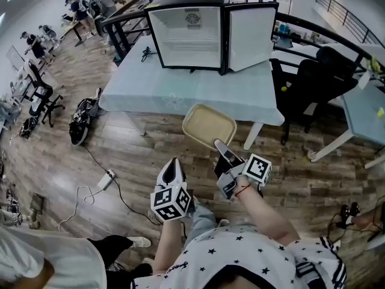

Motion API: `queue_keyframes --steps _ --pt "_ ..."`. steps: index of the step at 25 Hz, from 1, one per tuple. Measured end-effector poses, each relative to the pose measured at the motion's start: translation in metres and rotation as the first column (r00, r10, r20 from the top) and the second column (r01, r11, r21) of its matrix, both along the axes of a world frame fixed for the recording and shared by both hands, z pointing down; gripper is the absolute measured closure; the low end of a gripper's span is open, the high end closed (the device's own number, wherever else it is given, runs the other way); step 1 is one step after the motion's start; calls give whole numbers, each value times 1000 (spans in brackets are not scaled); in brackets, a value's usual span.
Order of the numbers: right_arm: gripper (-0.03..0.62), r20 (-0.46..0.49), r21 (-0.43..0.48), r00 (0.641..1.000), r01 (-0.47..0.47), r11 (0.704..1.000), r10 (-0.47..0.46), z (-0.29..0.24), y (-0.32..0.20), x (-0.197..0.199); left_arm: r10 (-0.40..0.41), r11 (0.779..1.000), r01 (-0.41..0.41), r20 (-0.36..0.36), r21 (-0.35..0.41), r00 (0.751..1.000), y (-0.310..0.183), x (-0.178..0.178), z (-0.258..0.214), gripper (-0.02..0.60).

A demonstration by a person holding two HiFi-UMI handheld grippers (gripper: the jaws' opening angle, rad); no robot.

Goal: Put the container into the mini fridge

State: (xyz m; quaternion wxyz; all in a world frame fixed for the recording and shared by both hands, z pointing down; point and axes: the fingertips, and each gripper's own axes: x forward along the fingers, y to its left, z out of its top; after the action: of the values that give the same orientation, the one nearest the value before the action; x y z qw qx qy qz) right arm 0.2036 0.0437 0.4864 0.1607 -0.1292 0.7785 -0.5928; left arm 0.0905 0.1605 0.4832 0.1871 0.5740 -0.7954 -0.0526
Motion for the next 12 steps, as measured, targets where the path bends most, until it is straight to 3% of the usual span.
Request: queue_keyframes --steps 4,12 --pt "364 17 -8 1000 -7 1000 7 0 -12 -13 8 1000 -8 -10 -6 1000 -11 -12 4 575" --pt "364 29 -41 999 -40 998 41 -1 -61 -64 5 1000 -6 -22 -20 1000 -54 -70 4 575"
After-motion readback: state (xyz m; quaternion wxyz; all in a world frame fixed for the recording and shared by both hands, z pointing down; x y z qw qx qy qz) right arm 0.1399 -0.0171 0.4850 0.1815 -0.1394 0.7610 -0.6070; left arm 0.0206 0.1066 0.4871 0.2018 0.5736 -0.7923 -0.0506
